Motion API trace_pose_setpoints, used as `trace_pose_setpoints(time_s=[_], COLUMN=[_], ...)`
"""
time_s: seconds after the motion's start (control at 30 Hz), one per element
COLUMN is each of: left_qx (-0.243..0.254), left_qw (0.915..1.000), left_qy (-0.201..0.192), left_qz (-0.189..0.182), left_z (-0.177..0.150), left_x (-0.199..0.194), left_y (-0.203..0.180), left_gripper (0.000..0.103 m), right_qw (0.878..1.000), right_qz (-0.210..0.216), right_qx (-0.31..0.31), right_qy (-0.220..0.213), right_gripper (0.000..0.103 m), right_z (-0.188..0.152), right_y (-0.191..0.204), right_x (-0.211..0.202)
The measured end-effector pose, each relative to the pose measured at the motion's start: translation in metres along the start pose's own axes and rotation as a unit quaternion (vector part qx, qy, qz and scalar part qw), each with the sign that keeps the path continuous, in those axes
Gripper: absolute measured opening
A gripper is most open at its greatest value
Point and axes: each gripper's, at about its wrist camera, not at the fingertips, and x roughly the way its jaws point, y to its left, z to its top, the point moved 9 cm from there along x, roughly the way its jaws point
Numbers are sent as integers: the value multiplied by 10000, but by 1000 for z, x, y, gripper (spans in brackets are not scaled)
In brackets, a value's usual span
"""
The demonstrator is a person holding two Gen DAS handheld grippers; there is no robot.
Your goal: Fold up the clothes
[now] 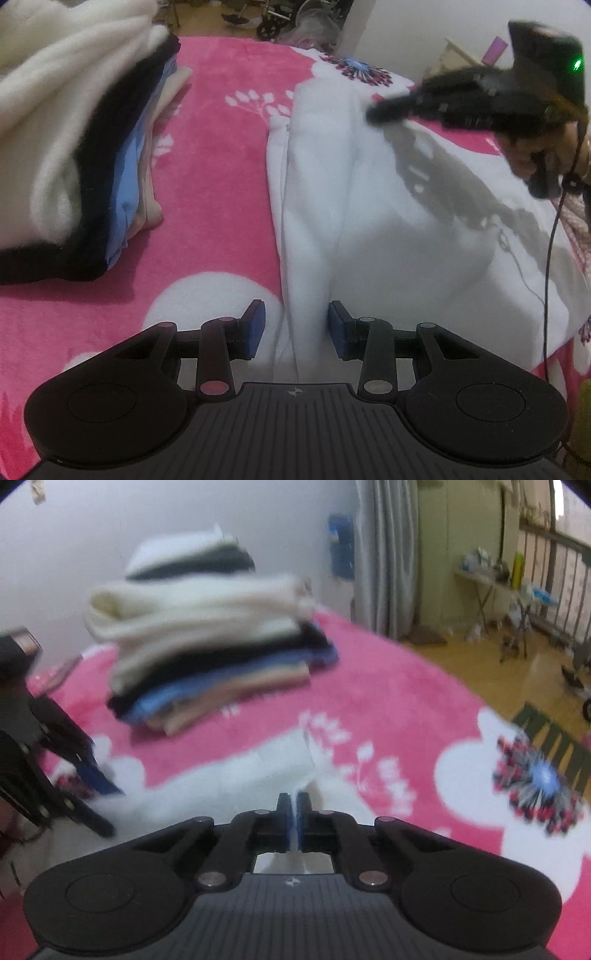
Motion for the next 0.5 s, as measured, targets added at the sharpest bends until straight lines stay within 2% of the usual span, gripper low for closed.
trace_pose_setpoints(time_s=[0.17,0.3,0.37,0.5], left_qx=[-77,-248,-249,-146], left_qw=[9999,9996,9996,9999], left_qy=[-91,-63,-61,-42], left_qz=[-19,-97,-111,-71], left_z=[0,-6,-8,-12], left_x=[-4,-5,-6,-5], left_y=[3,4,3,1], left_gripper=[35,24,18,16], right_qw=[9990,9988,9990,9961], right_qz=[-53,-290,-392,-595], right_qx=[-206,-349,-36,591], right_qy=[-387,-157,-192,-261], right_gripper=[3,3,3,5], right_z=[25,15,15,14], right_y=[6,-3,-13,-35], right_x=[0,29,30,32])
